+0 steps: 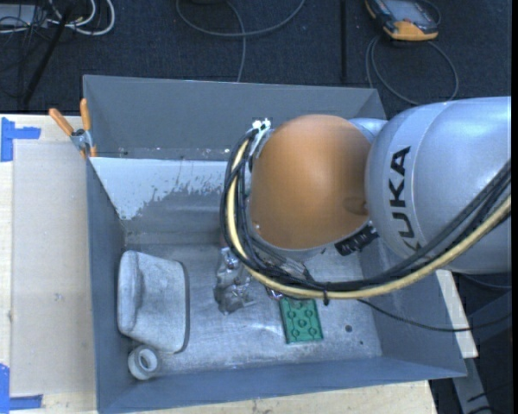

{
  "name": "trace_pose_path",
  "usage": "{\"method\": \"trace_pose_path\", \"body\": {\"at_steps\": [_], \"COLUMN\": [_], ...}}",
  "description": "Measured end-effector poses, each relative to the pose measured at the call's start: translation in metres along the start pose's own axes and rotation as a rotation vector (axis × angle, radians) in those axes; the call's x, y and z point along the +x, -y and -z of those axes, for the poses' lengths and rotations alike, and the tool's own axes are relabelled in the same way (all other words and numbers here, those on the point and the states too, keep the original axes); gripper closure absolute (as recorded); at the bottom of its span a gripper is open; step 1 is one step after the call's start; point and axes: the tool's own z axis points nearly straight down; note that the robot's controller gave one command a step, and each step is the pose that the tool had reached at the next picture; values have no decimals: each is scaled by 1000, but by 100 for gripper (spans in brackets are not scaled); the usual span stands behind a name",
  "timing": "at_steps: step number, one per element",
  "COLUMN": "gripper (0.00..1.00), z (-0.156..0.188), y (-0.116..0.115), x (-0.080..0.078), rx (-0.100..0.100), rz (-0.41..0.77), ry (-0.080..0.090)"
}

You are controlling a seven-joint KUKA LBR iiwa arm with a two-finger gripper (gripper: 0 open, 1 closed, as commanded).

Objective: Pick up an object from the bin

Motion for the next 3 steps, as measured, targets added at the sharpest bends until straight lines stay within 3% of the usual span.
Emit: {"method": "trace_pose_path", "body": {"at_steps": [1, 2, 3], "gripper": [100, 0, 0], "z": [-112, -108, -103], "y": [27, 27, 106], "x": [-113, -112, 5], "rx": [0, -1, 0], "rz": [-64, -66, 90], "ry": [-8, -8, -15]}}
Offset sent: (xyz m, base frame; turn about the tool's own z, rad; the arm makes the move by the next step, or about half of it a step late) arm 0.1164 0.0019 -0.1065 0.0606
